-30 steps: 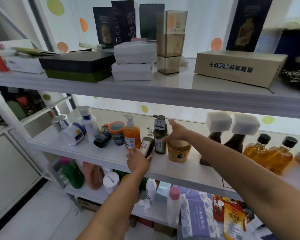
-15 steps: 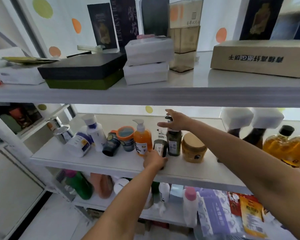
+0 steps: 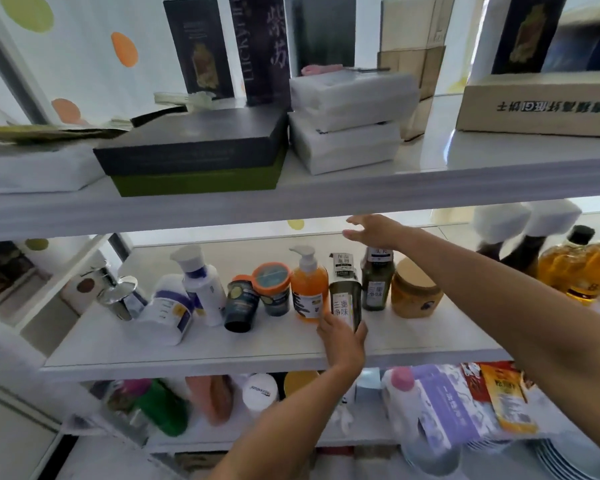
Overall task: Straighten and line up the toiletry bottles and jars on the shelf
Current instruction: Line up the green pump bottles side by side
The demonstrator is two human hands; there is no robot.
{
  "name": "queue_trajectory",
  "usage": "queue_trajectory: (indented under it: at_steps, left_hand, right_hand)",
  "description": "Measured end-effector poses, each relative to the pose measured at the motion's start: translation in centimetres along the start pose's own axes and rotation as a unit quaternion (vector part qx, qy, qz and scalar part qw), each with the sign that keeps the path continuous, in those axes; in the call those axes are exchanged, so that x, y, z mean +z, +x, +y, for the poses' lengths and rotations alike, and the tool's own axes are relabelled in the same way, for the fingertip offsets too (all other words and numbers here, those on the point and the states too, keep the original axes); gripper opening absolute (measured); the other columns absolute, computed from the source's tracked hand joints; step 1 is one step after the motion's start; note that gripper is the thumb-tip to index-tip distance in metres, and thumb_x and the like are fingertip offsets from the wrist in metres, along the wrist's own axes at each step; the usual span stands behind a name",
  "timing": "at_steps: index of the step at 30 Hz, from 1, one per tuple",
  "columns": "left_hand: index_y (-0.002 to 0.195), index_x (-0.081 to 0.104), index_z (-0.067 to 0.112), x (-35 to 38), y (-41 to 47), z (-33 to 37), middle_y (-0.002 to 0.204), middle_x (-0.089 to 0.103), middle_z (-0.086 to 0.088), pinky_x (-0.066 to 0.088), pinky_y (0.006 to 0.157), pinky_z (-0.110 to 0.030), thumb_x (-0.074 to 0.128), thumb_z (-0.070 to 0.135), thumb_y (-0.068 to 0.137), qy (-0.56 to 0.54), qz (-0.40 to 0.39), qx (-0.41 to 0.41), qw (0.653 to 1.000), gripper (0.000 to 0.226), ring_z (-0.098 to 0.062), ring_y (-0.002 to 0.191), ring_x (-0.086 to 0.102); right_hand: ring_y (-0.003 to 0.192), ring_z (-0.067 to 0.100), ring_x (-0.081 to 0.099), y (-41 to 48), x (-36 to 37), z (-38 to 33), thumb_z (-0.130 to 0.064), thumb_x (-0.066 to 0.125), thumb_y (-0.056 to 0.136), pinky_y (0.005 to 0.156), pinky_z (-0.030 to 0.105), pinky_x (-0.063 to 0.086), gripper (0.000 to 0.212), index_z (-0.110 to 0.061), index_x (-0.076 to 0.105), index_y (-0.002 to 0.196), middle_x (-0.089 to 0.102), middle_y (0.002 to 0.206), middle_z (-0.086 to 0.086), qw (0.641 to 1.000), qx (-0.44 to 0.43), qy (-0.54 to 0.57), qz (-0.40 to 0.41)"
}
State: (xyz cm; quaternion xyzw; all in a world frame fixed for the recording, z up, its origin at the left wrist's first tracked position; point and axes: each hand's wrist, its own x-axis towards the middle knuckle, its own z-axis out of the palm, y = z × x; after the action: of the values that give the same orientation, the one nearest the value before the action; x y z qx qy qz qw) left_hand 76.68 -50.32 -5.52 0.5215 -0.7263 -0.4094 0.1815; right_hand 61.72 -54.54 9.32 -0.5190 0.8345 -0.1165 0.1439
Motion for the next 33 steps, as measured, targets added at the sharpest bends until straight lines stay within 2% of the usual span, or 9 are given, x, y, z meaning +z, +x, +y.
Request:
queue_trajectory:
  at_steps: [5, 9, 11, 13, 18, 21, 24, 26, 33]
  left_hand:
    - [0.142, 0.019, 0.006, -0.4, 0.0, -0.2, 0.144, 0.028, -0.013, 0.032, 0.110, -0.033, 0.059, 0.035, 0.091, -0.013, -0.004, 0.009, 1.000, 0.071, -0.024, 0.132, 0.031]
    - [0.143, 0.017, 0.010, -0.3, -0.1, -0.4, 0.144, 0.024, -0.010, 0.032, 0.110, -0.032, 0.057, 0.036, 0.091, -0.043, 0.003, 0.038, 0.998, 0.070, -0.023, 0.134, 0.030]
    - [0.145, 0.014, 0.012, -0.4, -0.4, -0.2, 0.146, 0.021, -0.008, 0.030, 0.110, -0.028, 0.045, 0.056, 0.087, -0.063, 0.003, 0.060, 0.996, 0.079, -0.021, 0.136, 0.028]
    - [0.145, 0.014, 0.012, -0.4, -0.3, -0.4, 0.147, 0.021, -0.008, 0.029, 0.107, -0.024, 0.025, 0.073, 0.067, -0.064, 0.019, 0.074, 0.995, 0.100, -0.021, 0.136, 0.029]
    - [0.146, 0.013, 0.010, -0.6, -0.2, 0.0, 0.147, 0.022, -0.009, 0.029, 0.109, -0.023, 0.018, 0.072, 0.063, -0.029, 0.044, 0.087, 0.995, 0.103, -0.019, 0.135, 0.028]
    - [0.146, 0.013, 0.007, -0.8, 0.1, 0.2, 0.148, 0.023, -0.010, 0.025, 0.105, -0.016, 0.040, 0.056, 0.088, 0.004, 0.040, 0.092, 0.995, 0.080, -0.018, 0.135, 0.027]
    - [0.145, 0.015, 0.008, -0.3, 1.0, 0.4, 0.147, 0.026, -0.011, 0.037, 0.105, -0.026, 0.056, 0.040, 0.091, 0.024, 0.032, 0.076, 0.996, 0.076, -0.022, 0.134, 0.034]
    - [0.144, 0.018, 0.009, 0.1, 1.4, 0.9, 0.146, 0.032, -0.011, 0.043, 0.101, -0.032, 0.057, 0.042, 0.090, 0.044, 0.036, 0.048, 0.997, 0.074, -0.024, 0.129, 0.042]
    - [0.120, 0.048, 0.012, 0.2, 2.9, 1.5, 0.117, 0.060, -0.008, 0.049, 0.082, -0.030, 0.044, 0.039, 0.098, 0.146, 0.056, 0.014, 0.988, 0.035, -0.023, 0.105, 0.059]
  right_hand:
    - [0.137, 0.026, 0.037, 0.7, 0.0, -0.7, -0.042, 0.046, 0.096, 0.111, 0.042, 0.031, 0.056, -0.014, 0.036, 0.143, 0.039, 0.149, 0.007, 0.997, 0.017, -0.048, -0.049]
    - [0.130, 0.024, 0.044, 1.3, -0.3, -1.1, -0.040, 0.054, 0.092, 0.106, 0.040, 0.037, 0.057, -0.012, 0.043, 0.139, 0.047, 0.142, 0.006, 0.992, 0.006, -0.102, -0.080]
    - [0.130, 0.024, 0.044, 1.5, -0.4, -1.3, -0.043, 0.056, 0.090, 0.105, 0.039, 0.038, 0.060, -0.012, 0.042, 0.140, 0.047, 0.142, 0.005, 0.990, 0.002, -0.105, -0.091]
    - [0.131, 0.024, 0.043, 1.6, -0.5, -1.5, -0.044, 0.059, 0.088, 0.106, 0.039, 0.036, 0.064, -0.014, 0.040, 0.141, 0.046, 0.144, 0.004, 0.991, -0.002, -0.087, -0.101]
    - [0.128, 0.025, 0.045, 1.9, -0.2, -2.2, -0.037, 0.069, 0.082, 0.103, 0.038, 0.038, 0.070, -0.012, 0.039, 0.141, 0.046, 0.142, 0.006, 0.992, 0.002, -0.069, -0.106]
    - [0.108, 0.024, 0.052, 2.1, -0.5, -2.4, -0.031, 0.072, 0.081, 0.089, 0.033, 0.043, 0.056, -0.008, 0.049, 0.126, 0.056, 0.126, 0.008, 0.992, -0.001, -0.053, -0.114]
    - [0.103, 0.023, 0.051, 2.3, -0.8, -2.7, -0.027, 0.079, 0.073, 0.084, 0.033, 0.043, 0.055, -0.010, 0.051, 0.117, 0.056, 0.116, 0.008, 0.992, -0.015, -0.016, -0.123]
    - [0.096, 0.019, 0.048, 2.3, -0.9, -2.9, -0.026, 0.081, 0.070, 0.080, 0.031, 0.040, 0.052, -0.013, 0.050, 0.110, 0.054, 0.107, 0.005, 0.992, -0.027, -0.007, -0.120]
    - [0.094, 0.017, 0.044, 2.0, -1.0, -3.2, -0.013, 0.075, 0.077, 0.080, 0.026, 0.036, 0.053, -0.005, 0.047, 0.123, 0.048, 0.101, 0.001, 0.992, -0.063, -0.041, -0.098]
